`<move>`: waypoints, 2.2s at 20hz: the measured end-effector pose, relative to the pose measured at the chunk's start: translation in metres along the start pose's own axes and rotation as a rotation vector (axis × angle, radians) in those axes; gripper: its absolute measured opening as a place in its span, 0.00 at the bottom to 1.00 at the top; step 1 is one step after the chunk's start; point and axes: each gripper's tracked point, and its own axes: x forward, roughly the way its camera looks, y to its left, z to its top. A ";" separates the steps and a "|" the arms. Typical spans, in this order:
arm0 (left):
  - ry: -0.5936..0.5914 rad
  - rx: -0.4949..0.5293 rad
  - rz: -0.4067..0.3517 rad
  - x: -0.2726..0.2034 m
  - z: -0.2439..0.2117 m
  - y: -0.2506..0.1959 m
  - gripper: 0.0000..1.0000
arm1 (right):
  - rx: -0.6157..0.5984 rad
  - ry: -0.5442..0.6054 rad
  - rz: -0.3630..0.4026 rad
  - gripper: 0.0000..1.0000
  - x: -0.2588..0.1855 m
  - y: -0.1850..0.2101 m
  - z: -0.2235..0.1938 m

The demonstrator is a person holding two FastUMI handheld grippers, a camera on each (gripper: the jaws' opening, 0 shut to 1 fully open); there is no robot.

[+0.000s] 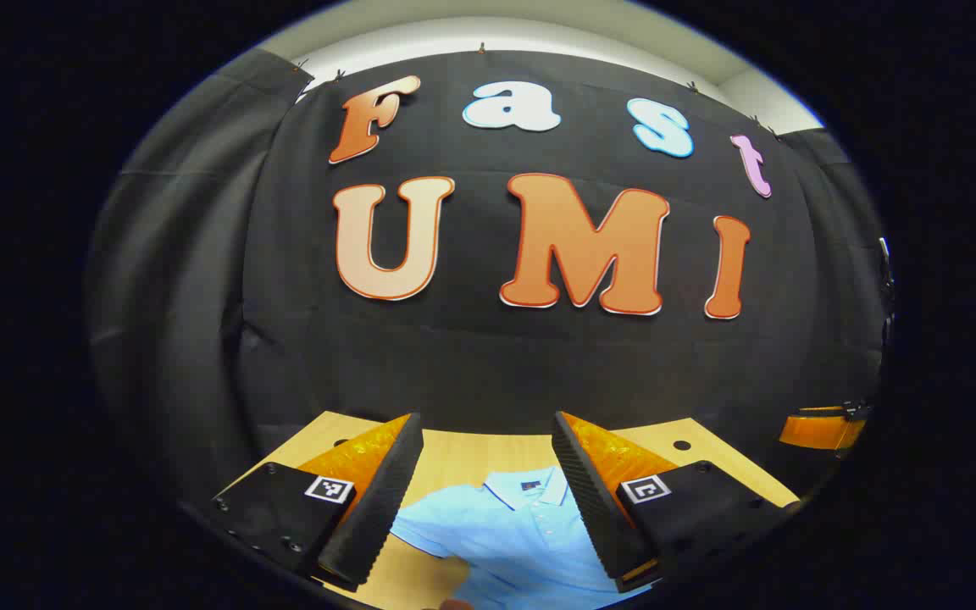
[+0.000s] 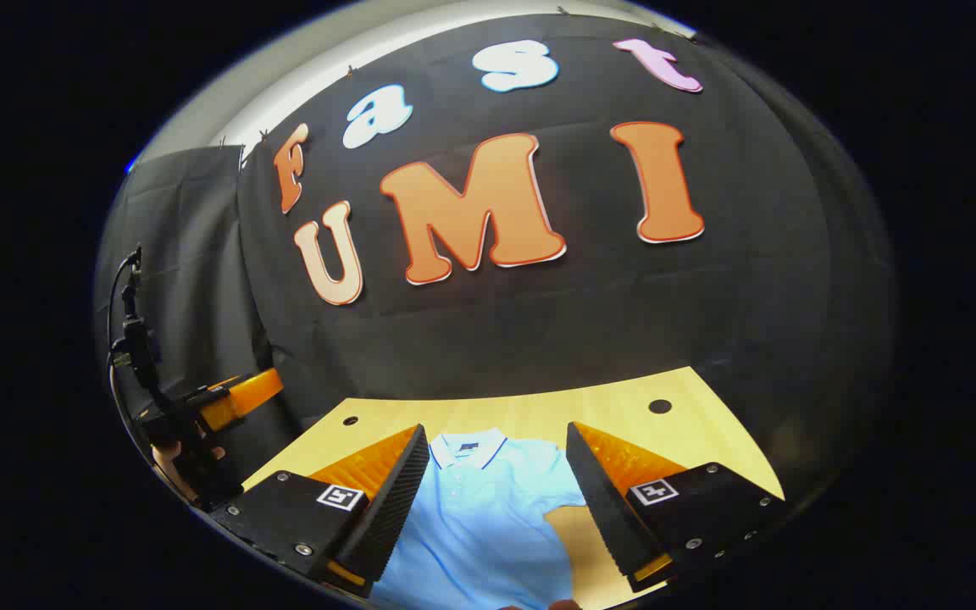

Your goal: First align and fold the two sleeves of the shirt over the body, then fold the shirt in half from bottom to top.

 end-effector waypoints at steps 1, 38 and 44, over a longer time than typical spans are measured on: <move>0.006 -0.001 0.008 0.013 -0.002 0.019 0.99 | -0.009 -0.010 -0.037 0.99 0.009 0.004 0.003; 0.133 -0.040 0.162 0.080 -0.045 0.137 1.00 | -0.032 0.785 -0.365 0.99 0.172 -0.132 -0.136; 0.179 -0.042 0.200 0.077 -0.066 0.159 1.00 | -0.005 0.959 -0.388 0.99 0.186 -0.148 -0.192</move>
